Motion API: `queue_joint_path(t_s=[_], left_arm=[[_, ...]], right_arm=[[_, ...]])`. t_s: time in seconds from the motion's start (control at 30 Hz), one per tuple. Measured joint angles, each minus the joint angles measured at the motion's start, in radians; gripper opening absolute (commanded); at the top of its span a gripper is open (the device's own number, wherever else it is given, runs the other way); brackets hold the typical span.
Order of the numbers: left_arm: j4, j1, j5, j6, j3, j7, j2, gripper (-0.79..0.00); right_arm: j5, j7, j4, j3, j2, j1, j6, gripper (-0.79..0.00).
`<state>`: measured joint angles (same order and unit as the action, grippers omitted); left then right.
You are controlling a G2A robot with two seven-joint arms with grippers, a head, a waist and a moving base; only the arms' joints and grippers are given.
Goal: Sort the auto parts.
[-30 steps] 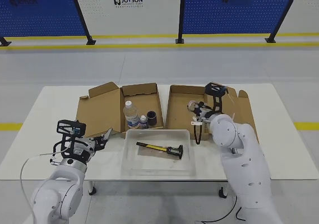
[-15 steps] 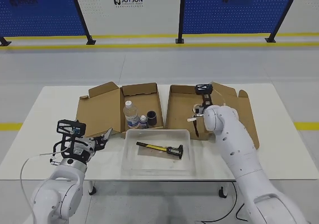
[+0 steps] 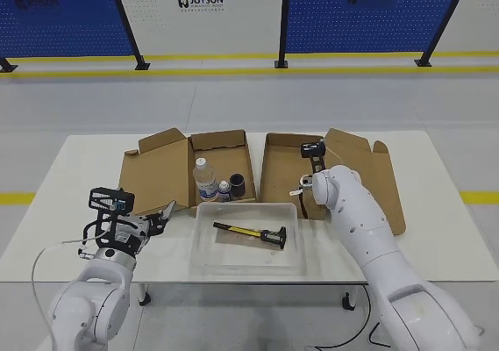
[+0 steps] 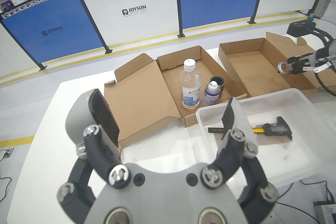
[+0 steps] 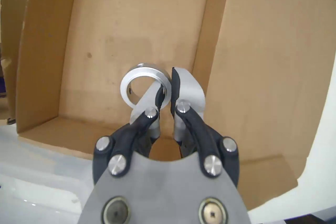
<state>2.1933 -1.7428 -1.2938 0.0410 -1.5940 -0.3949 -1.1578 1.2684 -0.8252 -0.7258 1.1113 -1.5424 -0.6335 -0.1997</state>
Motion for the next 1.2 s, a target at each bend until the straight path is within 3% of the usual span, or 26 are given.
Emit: queue_joint_path(t_s=[0.37,0.53,0.73,0.93,1.03,1.2], left_arm=[[0.0,0.0,0.0,0.0,0.0,0.0,0.0,0.0],[0.0,0.0,0.0,0.0,0.0,0.0,0.0,0.0],[0.0,0.0,0.0,0.0,0.0,0.0,0.0,0.0],[0.0,0.0,0.0,0.0,0.0,0.0,0.0,0.0],[0.0,0.0,0.0,0.0,0.0,0.0,0.0,0.0],[0.0,0.0,0.0,0.0,0.0,0.0,0.0,0.0]], right_arm=[[-0.021,0.018,0.056,-0.011,-0.011,0.023,0.019,-0.551],[-0.03,0.025,0.033,-0.004,-0.009,0.019,0.038,-0.548],[-0.036,0.007,-0.119,0.032,0.01,-0.019,0.105,-0.526],[-0.044,-0.126,-0.445,0.104,0.052,-0.147,0.29,-0.486],[-0.091,-0.223,-0.608,0.141,0.073,-0.222,0.436,-0.431],[-0.222,-0.369,-0.802,0.182,0.099,-0.325,0.659,-0.403]])
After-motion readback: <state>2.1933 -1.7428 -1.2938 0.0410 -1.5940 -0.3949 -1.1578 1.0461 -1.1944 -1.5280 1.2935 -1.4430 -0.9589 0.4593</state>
